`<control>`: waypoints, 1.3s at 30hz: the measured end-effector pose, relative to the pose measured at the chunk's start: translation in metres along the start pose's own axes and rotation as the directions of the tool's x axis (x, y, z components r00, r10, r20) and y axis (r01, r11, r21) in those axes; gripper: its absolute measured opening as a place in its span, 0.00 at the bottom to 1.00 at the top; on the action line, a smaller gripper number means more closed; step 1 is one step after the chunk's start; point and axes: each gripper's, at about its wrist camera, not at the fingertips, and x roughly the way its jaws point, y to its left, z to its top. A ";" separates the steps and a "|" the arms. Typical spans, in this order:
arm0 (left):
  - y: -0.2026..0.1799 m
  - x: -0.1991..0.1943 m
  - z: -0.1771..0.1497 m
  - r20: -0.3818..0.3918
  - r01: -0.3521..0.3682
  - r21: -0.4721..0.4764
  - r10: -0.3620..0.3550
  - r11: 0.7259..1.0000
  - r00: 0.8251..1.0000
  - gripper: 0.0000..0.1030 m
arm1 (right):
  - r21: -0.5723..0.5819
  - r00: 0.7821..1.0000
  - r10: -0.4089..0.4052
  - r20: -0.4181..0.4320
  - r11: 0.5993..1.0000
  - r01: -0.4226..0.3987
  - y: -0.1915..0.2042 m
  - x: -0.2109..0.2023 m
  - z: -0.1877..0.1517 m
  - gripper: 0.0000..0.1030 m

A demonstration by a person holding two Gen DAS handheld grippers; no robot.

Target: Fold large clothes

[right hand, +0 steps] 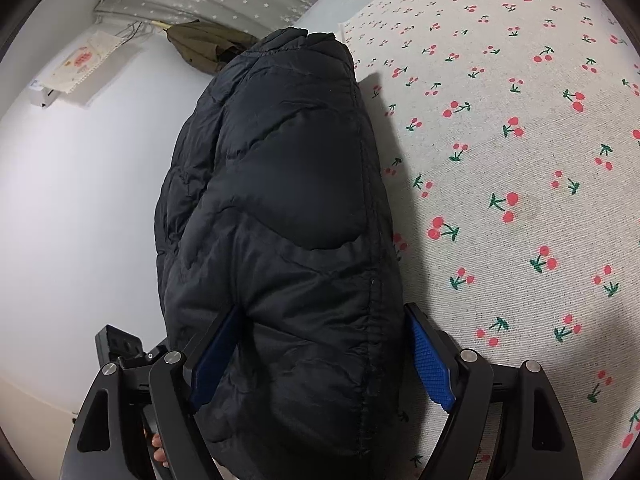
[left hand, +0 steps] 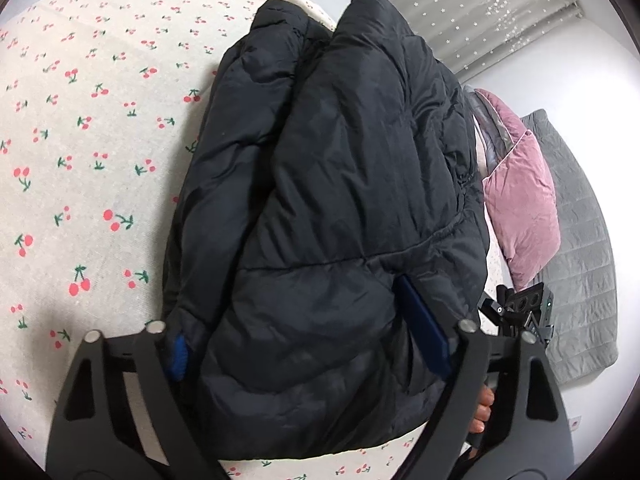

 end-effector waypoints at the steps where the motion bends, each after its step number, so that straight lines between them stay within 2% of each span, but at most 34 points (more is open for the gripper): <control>1: -0.001 0.000 0.000 0.003 -0.002 0.007 0.002 1.000 1.000 0.74 | 0.000 1.000 0.001 0.000 1.000 -0.001 0.001 0.001 -0.001 0.80; 5: -0.001 0.000 0.001 0.017 0.002 0.002 -0.002 1.000 1.000 0.61 | -0.029 1.000 -0.013 0.002 1.000 0.013 0.006 0.006 -0.005 0.80; 7: -0.001 -0.002 0.002 0.027 -0.002 0.005 0.002 1.000 1.000 0.50 | -0.059 0.999 -0.033 0.012 0.998 0.033 0.012 0.008 -0.008 0.78; 8: -0.002 -0.002 0.003 0.031 -0.004 0.007 0.004 1.000 1.000 0.47 | -0.079 0.999 -0.041 0.019 0.996 0.042 0.016 0.009 -0.009 0.73; 10: -0.001 -0.005 0.003 0.039 -0.006 0.012 0.005 1.000 0.999 0.34 | -0.116 0.998 -0.061 0.032 0.991 0.064 0.023 0.009 -0.011 0.66; 13: -0.004 -0.007 0.004 0.057 -0.016 0.029 0.014 0.999 0.998 0.27 | -0.175 0.994 -0.099 0.055 0.979 0.108 0.036 0.009 -0.014 0.56; 17: -0.017 -0.010 0.003 0.093 -0.061 0.078 0.054 0.995 0.994 0.22 | -0.250 0.984 -0.151 0.098 0.953 0.171 0.052 0.009 -0.017 0.40; 21: -0.033 -0.013 0.002 0.141 -0.104 0.130 0.086 0.986 0.986 0.18 | -0.323 0.966 -0.203 0.159 0.914 0.246 0.069 0.008 -0.023 0.31; 23: -0.041 -0.015 0.003 0.162 -0.119 0.156 0.093 0.981 0.982 0.18 | -0.375 0.949 -0.235 0.209 0.877 0.300 0.081 0.007 -0.028 0.26; 27: -0.049 -0.018 0.010 0.199 -0.137 0.187 0.099 0.973 0.975 0.16 | -0.454 0.906 -0.302 0.297 0.790 0.412 0.103 0.015 -0.044 0.23; 30: -0.051 -0.022 0.016 0.222 -0.144 0.207 0.097 0.968 0.970 0.15 | -0.474 0.882 -0.317 0.349 0.752 0.458 0.114 0.023 -0.054 0.22; 32: -0.053 -0.027 0.024 0.245 -0.143 0.222 0.087 0.965 0.966 0.14 | -0.486 0.853 -0.343 0.393 0.710 0.510 0.123 0.036 -0.062 0.21; 37: -0.039 -0.072 0.049 0.354 -0.148 0.243 0.055 0.959 0.934 0.12 | -0.524 0.812 -0.309 0.495 0.640 0.562 0.162 0.060 -0.087 0.18; 39: -0.022 -0.100 0.057 0.393 -0.148 0.234 0.046 0.961 0.919 0.12 | -0.555 0.812 -0.262 0.522 0.618 0.557 0.192 0.076 -0.099 0.17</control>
